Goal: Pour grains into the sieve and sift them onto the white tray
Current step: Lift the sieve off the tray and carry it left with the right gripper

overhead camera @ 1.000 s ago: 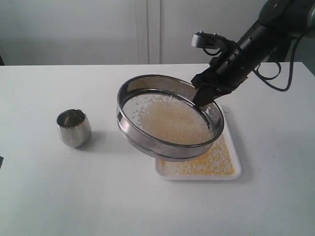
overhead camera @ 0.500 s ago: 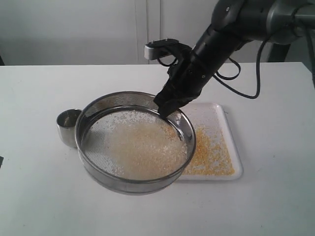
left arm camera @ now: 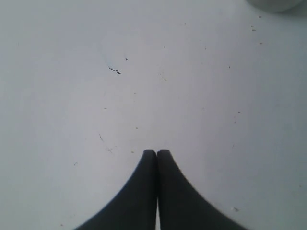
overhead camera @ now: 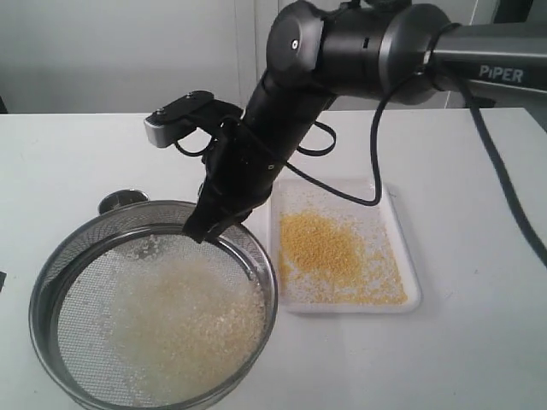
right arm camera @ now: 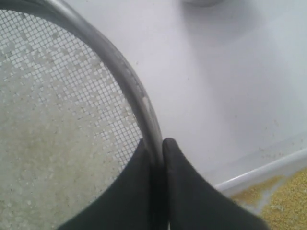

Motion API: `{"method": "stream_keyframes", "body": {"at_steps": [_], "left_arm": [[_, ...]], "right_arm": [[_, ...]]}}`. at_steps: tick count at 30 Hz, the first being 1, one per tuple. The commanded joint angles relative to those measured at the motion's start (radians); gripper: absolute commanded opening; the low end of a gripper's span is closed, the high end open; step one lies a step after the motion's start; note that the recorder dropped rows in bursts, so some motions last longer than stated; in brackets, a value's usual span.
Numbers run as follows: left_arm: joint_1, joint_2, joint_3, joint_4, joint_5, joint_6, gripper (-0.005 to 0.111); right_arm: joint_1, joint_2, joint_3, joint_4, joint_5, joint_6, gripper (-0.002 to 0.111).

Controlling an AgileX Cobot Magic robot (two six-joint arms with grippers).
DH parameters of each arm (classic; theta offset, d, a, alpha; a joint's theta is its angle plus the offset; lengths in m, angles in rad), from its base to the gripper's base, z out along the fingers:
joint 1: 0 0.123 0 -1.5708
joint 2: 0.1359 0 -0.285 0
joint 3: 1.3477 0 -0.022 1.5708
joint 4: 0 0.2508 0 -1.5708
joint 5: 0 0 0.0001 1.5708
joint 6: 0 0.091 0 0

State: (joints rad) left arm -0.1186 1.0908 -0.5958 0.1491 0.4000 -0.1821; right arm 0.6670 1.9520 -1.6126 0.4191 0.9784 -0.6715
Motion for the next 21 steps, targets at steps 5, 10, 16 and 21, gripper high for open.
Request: {"method": "stream_keyframes", "body": {"at_steps": [5, 10, 16, 21], "left_arm": [[0.002, -0.009, 0.007, -0.001, 0.012, -0.001, 0.0], [0.002, -0.009, 0.007, -0.001, 0.012, -0.001, 0.0], [0.002, -0.009, 0.007, -0.001, 0.012, -0.001, 0.0], [0.002, -0.009, 0.007, -0.001, 0.012, -0.001, 0.0]], "right_arm": [[0.076, 0.047, -0.002, -0.057, -0.091, 0.051, 0.0], [0.082, 0.091, -0.002, -0.055, -0.15, 0.051, 0.0], [0.082, 0.155, -0.002, -0.055, -0.203, 0.051, 0.0], [0.08, 0.216, -0.004, -0.057, -0.295, 0.051, 0.0]]}}
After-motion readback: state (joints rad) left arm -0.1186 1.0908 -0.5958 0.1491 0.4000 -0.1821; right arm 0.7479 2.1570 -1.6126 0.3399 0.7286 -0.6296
